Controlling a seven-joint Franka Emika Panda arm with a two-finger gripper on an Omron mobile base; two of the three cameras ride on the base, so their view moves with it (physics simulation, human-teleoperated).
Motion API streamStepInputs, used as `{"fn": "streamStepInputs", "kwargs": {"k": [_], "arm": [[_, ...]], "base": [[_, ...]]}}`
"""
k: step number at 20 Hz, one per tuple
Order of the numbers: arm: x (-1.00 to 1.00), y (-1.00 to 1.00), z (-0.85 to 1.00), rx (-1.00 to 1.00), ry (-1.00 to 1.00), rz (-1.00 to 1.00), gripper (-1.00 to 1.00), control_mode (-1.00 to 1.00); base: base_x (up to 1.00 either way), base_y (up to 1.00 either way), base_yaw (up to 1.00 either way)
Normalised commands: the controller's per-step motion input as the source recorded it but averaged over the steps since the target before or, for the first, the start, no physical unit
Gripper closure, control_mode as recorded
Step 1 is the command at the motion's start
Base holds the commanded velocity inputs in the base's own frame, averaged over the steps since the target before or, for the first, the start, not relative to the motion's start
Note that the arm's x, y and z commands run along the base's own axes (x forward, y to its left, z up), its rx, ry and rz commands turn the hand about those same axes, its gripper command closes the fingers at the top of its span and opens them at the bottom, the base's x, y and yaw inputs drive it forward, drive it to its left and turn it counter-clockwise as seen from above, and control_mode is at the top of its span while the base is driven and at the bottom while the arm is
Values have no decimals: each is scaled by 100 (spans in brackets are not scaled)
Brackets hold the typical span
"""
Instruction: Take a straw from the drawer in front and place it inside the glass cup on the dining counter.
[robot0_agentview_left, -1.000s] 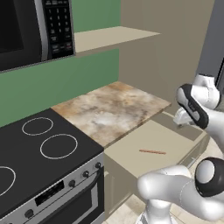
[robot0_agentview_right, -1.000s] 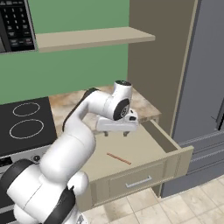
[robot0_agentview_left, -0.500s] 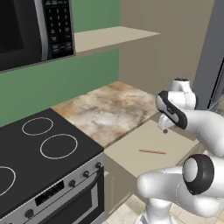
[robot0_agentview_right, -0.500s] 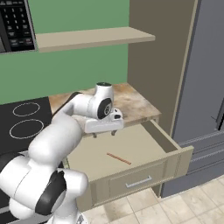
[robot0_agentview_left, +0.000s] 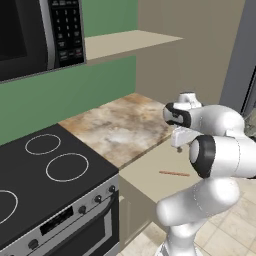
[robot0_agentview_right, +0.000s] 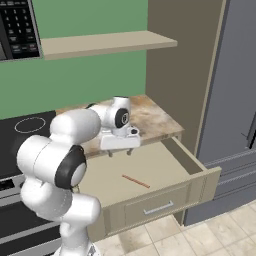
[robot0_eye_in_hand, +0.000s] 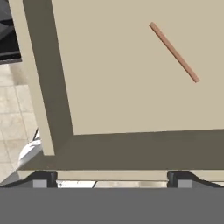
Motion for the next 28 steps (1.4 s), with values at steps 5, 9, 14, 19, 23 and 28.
{"fn": "streamStepInputs", "kwargs": {"k": [5, 9, 14, 19, 23, 28], "arm": [[36, 0, -34, 0, 17, 9, -100, -100], [6, 0, -43, 0, 4, 9, -100, -100], [0, -1, -41, 0, -6, 9, -100, -100], [0, 0, -38, 0, -9, 7, -100, -100], [0, 0, -32, 0, -11, 5, -100, -100], [0, 0, -30, 0, -14, 2, -100, -100]], "base": [[0, 0, 0], [0, 0, 0], [0, 0, 0], [0, 0, 0], [0, 0, 0], [0, 0, 0]]}}
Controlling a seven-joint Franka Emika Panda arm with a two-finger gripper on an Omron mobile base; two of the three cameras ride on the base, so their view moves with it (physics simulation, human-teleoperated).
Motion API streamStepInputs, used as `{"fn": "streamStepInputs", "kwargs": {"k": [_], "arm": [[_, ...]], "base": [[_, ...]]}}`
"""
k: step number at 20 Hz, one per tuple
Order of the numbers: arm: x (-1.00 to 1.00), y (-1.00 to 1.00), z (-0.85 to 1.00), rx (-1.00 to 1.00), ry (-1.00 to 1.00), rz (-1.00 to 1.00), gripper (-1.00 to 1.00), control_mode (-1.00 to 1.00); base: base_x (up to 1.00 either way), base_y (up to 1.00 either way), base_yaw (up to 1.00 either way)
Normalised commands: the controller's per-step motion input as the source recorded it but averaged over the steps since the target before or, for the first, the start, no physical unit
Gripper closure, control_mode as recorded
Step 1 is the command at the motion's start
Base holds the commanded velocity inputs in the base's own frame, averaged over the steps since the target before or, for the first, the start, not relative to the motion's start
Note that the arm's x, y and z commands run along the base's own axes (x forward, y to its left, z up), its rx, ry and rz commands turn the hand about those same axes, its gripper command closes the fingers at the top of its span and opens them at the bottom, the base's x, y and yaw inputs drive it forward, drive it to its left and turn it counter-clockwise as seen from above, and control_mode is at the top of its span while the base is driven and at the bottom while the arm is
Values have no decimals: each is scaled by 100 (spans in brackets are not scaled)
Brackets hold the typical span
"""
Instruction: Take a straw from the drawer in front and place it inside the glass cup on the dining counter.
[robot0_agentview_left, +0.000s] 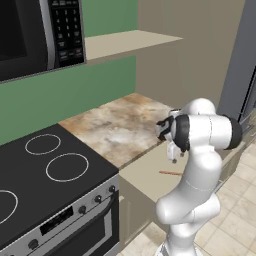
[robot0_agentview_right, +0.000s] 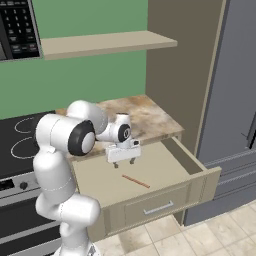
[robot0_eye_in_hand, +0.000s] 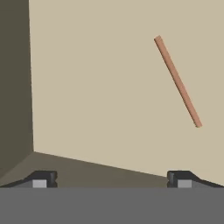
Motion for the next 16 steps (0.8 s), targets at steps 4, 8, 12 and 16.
{"fn": "streamStepInputs", "kwargs": {"k": [4, 8, 12, 16], "arm": [[0, 0, -17, 1, -19, 1, -100, -100], [18, 0, -12, 0, -15, 1, -100, -100], [48, 0, -10, 0, -6, 2, -100, -100], [48, 0, -19, 0, 0, 1, -100, -100]], "base": [[0, 0, 0], [0, 0, 0], [0, 0, 0], [0, 0, 0]]}}
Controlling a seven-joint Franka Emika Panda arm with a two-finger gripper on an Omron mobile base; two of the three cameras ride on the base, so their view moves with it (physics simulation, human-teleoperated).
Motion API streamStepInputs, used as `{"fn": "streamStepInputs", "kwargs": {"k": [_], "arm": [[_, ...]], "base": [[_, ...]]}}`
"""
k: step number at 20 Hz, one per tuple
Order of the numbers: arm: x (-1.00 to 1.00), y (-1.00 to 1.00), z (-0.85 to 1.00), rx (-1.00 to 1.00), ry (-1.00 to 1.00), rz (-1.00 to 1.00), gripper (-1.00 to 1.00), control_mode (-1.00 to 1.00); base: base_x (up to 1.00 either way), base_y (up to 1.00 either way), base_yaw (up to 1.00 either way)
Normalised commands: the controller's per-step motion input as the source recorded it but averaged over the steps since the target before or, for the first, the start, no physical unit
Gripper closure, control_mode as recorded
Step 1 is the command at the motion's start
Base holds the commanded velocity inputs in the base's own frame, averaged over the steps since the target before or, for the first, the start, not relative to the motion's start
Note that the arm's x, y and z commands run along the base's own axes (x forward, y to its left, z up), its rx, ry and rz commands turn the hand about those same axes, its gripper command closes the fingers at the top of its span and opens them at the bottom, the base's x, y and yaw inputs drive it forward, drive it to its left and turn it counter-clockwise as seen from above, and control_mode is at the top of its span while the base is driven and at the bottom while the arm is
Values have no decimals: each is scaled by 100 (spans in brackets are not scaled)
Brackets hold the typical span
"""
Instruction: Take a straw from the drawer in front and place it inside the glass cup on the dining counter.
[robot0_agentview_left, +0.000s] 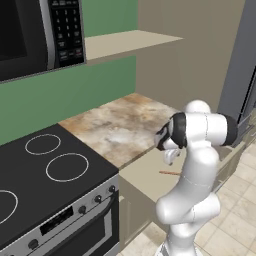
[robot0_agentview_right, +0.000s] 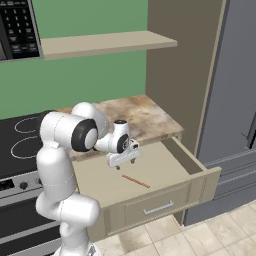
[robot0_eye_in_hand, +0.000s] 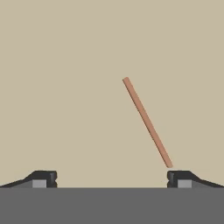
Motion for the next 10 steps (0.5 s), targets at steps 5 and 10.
{"fn": "streamStepInputs", "kwargs": {"k": [5, 10], "arm": [[33, 0, -28, 0, 0, 0, -100, -100], [26, -1, -33, 0, 0, 0, -100, -100]], "base": [[0, 0, 0], [0, 0, 0]]}}
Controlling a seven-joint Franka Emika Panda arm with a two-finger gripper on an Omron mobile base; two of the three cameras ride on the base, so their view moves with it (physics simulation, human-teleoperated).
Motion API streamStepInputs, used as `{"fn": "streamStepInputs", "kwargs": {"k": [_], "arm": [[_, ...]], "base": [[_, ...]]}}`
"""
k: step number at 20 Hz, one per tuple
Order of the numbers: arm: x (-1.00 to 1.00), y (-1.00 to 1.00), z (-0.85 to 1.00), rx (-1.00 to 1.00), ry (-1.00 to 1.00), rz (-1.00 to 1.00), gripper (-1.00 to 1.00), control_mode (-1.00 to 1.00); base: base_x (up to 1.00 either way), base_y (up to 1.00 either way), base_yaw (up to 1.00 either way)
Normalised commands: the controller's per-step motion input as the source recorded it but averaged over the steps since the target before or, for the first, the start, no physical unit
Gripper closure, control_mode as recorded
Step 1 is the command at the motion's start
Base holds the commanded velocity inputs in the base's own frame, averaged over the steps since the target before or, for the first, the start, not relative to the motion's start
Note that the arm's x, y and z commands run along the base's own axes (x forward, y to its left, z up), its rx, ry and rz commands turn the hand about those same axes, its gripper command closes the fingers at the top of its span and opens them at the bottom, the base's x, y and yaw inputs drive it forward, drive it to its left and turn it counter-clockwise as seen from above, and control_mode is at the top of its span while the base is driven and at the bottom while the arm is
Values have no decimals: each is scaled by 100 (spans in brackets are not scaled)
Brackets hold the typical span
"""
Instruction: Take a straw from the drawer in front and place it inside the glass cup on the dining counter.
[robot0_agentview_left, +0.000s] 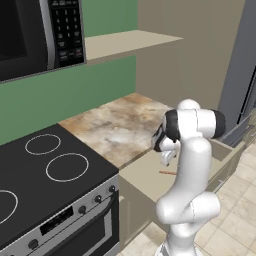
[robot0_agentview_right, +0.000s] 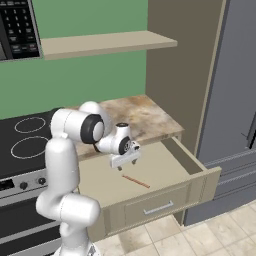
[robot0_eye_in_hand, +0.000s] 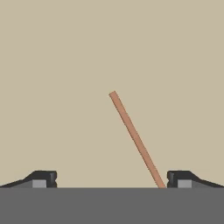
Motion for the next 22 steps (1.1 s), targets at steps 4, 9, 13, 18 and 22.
{"fn": "streamStepInputs", "kwargs": {"k": [4, 9, 13, 18, 22], "arm": [[25, -4, -34, 0, 0, 0, -100, -100], [20, -6, -31, 0, 0, 1, -100, -100], [11, -5, -30, 0, 0, 2, -100, -100], [3, -3, -28, 0, 0, 5, -100, -100], [0, 0, -25, 0, 0, 7, -100, -100]], "base": [[0, 0, 0], [0, 0, 0], [0, 0, 0], [0, 0, 0], [0, 0, 0]]}}
